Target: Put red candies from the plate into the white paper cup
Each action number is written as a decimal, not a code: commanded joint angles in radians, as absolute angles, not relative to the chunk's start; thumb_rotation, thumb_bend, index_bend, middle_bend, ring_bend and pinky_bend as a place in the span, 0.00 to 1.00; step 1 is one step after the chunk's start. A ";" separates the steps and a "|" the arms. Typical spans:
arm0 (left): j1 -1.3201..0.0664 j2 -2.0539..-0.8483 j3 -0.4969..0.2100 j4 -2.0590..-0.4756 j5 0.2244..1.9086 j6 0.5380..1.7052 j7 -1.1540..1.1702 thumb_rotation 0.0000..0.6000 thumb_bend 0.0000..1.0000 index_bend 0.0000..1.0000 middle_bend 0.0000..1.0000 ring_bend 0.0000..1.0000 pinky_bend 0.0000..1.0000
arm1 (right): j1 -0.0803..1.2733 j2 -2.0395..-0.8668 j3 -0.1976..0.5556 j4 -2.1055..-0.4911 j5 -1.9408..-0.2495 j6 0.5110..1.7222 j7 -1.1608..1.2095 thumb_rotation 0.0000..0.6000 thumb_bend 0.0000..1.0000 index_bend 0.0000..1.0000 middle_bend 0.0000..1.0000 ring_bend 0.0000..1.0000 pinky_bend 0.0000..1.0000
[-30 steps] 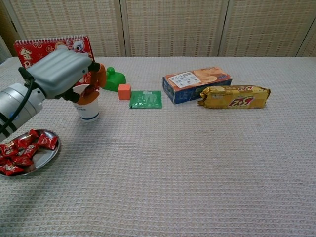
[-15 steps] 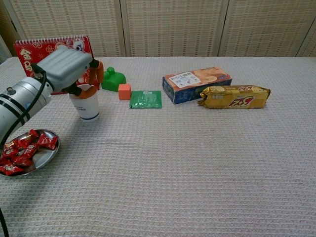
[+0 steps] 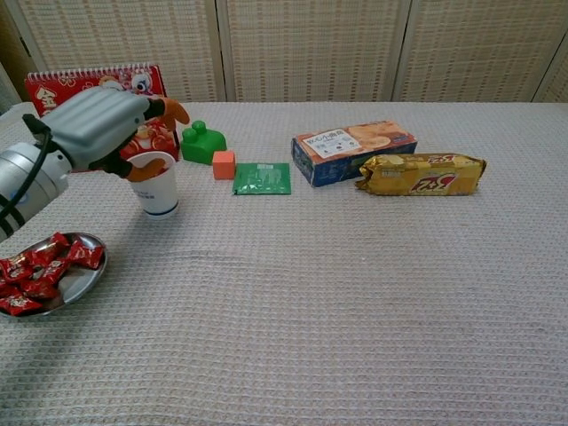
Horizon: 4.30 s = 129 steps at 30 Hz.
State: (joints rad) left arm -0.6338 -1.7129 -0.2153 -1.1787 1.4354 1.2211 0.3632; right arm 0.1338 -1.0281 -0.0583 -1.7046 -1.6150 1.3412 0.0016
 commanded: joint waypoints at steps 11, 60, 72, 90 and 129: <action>-0.363 -1.425 0.064 -1.474 1.495 1.334 0.254 1.00 0.39 0.04 0.10 0.84 1.00 | 0.131 -1.025 -0.072 -1.704 -1.651 1.352 0.012 1.00 0.06 0.00 0.00 0.00 0.13; -0.346 -1.524 0.032 -1.317 1.398 1.177 0.375 1.00 0.37 0.40 0.42 0.84 1.00 | 0.122 -1.017 -0.078 -1.705 -1.662 1.371 0.021 1.00 0.06 0.00 0.00 0.00 0.13; -0.336 -1.539 0.038 -1.295 1.425 1.191 0.366 1.00 0.38 0.49 0.50 0.84 1.00 | 0.123 -1.015 -0.078 -1.704 -1.663 1.370 0.027 1.00 0.06 0.00 0.00 0.00 0.13; -0.361 -1.502 0.016 -1.361 1.451 1.191 0.406 1.00 0.41 0.61 0.62 0.84 1.00 | 0.122 -1.014 -0.076 -1.703 -1.660 1.371 0.030 1.00 0.06 0.00 0.00 0.00 0.14; -0.692 -1.493 -0.291 -1.451 1.143 0.969 0.508 1.00 0.41 0.62 0.63 0.84 1.00 | 0.132 -1.030 -0.056 -1.707 -1.610 1.342 -0.006 1.00 0.06 0.00 0.00 0.00 0.14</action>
